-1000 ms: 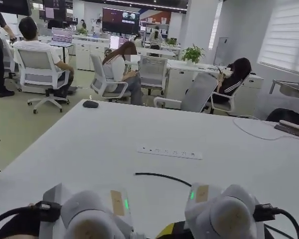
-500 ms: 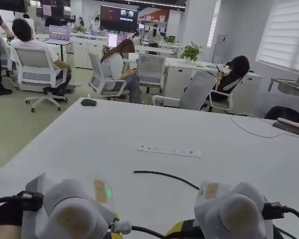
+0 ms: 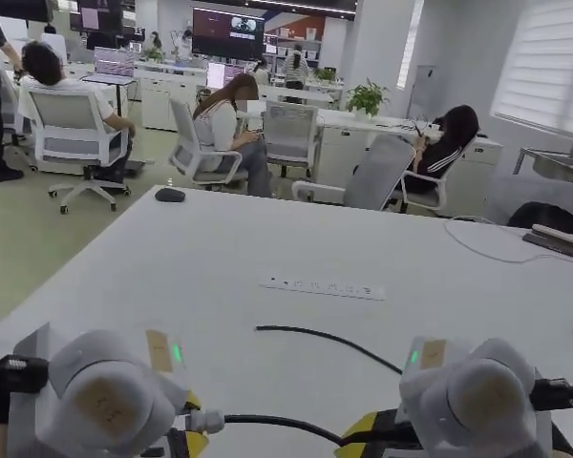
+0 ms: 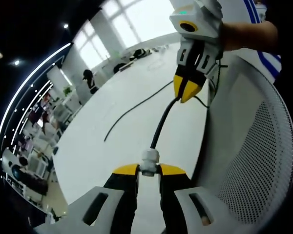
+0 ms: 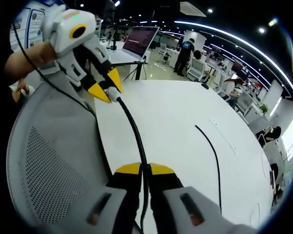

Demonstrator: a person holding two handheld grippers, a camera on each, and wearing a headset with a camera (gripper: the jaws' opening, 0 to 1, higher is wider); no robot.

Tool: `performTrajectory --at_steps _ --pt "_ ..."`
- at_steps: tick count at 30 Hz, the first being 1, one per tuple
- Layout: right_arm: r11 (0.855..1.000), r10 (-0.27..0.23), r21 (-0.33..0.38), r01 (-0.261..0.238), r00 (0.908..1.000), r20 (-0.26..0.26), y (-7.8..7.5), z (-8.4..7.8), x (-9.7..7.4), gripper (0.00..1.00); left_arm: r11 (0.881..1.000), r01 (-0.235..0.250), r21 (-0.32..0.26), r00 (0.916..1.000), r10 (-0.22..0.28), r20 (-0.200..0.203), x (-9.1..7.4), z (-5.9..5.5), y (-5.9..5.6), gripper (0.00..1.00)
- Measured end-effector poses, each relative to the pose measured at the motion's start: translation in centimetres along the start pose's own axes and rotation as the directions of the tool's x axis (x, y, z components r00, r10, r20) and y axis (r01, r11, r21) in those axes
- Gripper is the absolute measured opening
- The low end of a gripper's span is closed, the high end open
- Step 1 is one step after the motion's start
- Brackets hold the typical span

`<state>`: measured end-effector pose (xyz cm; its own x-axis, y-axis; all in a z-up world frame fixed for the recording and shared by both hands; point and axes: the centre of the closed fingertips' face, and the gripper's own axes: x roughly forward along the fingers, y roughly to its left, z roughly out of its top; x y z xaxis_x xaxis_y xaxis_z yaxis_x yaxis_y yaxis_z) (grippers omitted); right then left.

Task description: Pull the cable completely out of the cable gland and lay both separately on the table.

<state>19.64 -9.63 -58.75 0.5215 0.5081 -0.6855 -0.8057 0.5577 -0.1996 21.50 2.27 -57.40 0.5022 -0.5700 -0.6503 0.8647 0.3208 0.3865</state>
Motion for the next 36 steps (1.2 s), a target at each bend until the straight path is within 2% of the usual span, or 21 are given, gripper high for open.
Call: performTrajectory --at_steps 6,8,10,13,14,18,19,20,22,23,24,25,27,28,29,30,31,32,34,35,36 --pt "0.998 -0.056 0.004 0.056 0.9984 0.004 -2.7 0.1 -0.7 0.03 1.000 -0.005 -0.015 1.0000 0.005 -0.006 -0.1 -0.5 0.2 0.17" --pt "0.996 -0.090 -0.017 0.090 0.9959 -0.010 -4.4 0.0 -0.6 0.03 1.000 -0.002 -0.009 1.0000 0.002 -0.008 -0.1 -0.7 0.1 0.17" --pt "0.989 -0.134 -0.071 0.132 0.9905 -0.031 -6.9 -0.2 -0.3 0.03 1.000 0.001 -0.005 0.9999 -0.001 -0.017 0.1 -0.8 -0.1 0.17" --pt "0.988 -0.151 -0.021 0.150 0.9882 -0.027 -10.2 -0.3 0.4 0.03 1.000 0.010 -0.014 0.9999 -0.010 -0.011 0.1 -0.7 -0.6 0.17" --pt "0.984 -0.181 0.004 0.181 0.9834 -0.014 -12.1 -0.2 0.7 0.03 1.000 0.012 -0.017 0.9999 -0.012 -0.012 0.1 -0.7 -0.7 0.17" --pt "0.954 -0.298 -0.001 0.298 0.9531 -0.052 -18.4 -0.8 1.4 0.04 0.999 0.016 -0.030 0.9996 -0.017 -0.022 -0.2 -1.2 -1.1 0.17" --pt "0.951 -0.308 0.008 0.309 0.9498 -0.054 -19.3 -0.9 1.7 0.04 0.999 0.017 -0.035 0.9996 -0.018 -0.024 -0.3 -1.4 -1.2 0.17" --pt "0.942 -0.335 -0.007 0.336 0.9392 -0.075 -21.0 -1.5 2.1 0.04 0.999 0.017 -0.038 0.9995 -0.018 -0.025 -0.4 -1.4 -1.3 0.17" --pt "0.929 -0.371 -0.042 0.368 0.9188 -0.136 -23.1 -3.3 2.6 0.04 0.999 0.017 -0.042 0.9993 -0.019 -0.032 -0.7 -1.7 -1.5 0.17" --pt "0.927 -0.375 -0.039 0.374 0.9110 -0.171 -23.9 -4.3 2.9 0.04 0.999 0.014 -0.043 0.9992 -0.016 -0.037 -0.8 -1.8 -1.5 0.17" --pt "0.924 -0.374 0.002 0.382 0.9050 -0.203 -24.9 -5.6 3.3 0.04 0.999 0.010 -0.042 0.9989 -0.012 -0.045 -0.9 -1.8 -1.5 0.17" --pt "0.921 -0.380 0.001 0.389 0.8988 -0.219 -25.7 -6.3 3.4 0.04 1.000 0.001 -0.031 0.9983 -0.002 -0.058 -1.0 -2.0 -1.5 0.17" --pt "0.909 -0.403 -0.014 0.416 0.8702 -0.283 -27.1 -8.2 3.0 0.08 1.000 0.006 -0.023 0.9973 -0.007 -0.073 -1.1 -2.1 -1.7 0.17" --pt "0.890 -0.427 0.012 0.456 0.8423 -0.329 -27.8 -9.1 2.4 0.13 0.999 0.012 -0.032 0.9973 -0.014 -0.072 -1.2 -2.2 -1.9 0.17" --pt "0.872 -0.439 0.058 0.486 0.8286 -0.347 -28.4 -9.6 2.0 0.20 0.999 0.005 -0.044 0.9974 -0.008 -0.071 -1.5 -2.4 -1.8 0.17" --pt "0.876 -0.425 0.085 0.476 0.8412 -0.335 -28.4 -9.7 2.0 0.22 0.999 0.001 -0.051 0.9974 -0.005 -0.072 -1.7 -2.5 -1.8 0.17" --pt "0.872 -0.420 0.127 0.472 0.8561 -0.302 -28.2 -9.3 1.6 0.18 0.998 0.000 -0.060 0.9972 -0.005 -0.074 -1.8 -2.8 -1.8 0.17" --pt "0.874 -0.419 0.125 0.470 0.8584 -0.296 -28.1 -9.2 1.3 0.15 0.998 0.000 -0.061 0.9971 -0.005 -0.075 -1.9 -2.9 -1.8 0.17" --pt "0.880 -0.417 0.113 0.462 0.8639 -0.283 -27.3 -9.0 0.7 0.16 0.998 0.000 -0.062 0.9965 -0.005 -0.084 -2.0 -3.3 -1.8 0.17" --pt "0.883 -0.411 0.116 0.455 0.8684 -0.277 -26.8 -8.9 0.5 0.17 0.998 0.000 -0.062 0.9963 -0.005 -0.086 -2.0 -3.3 -1.8 0.17" --pt "0.889 -0.401 0.120 0.442 0.8784 -0.260 -26.0 -8.6 0.2 0.16 0.998 0.000 -0.061 0.9962 -0.005 -0.087 -1.9 -3.4 -1.6 0.17"
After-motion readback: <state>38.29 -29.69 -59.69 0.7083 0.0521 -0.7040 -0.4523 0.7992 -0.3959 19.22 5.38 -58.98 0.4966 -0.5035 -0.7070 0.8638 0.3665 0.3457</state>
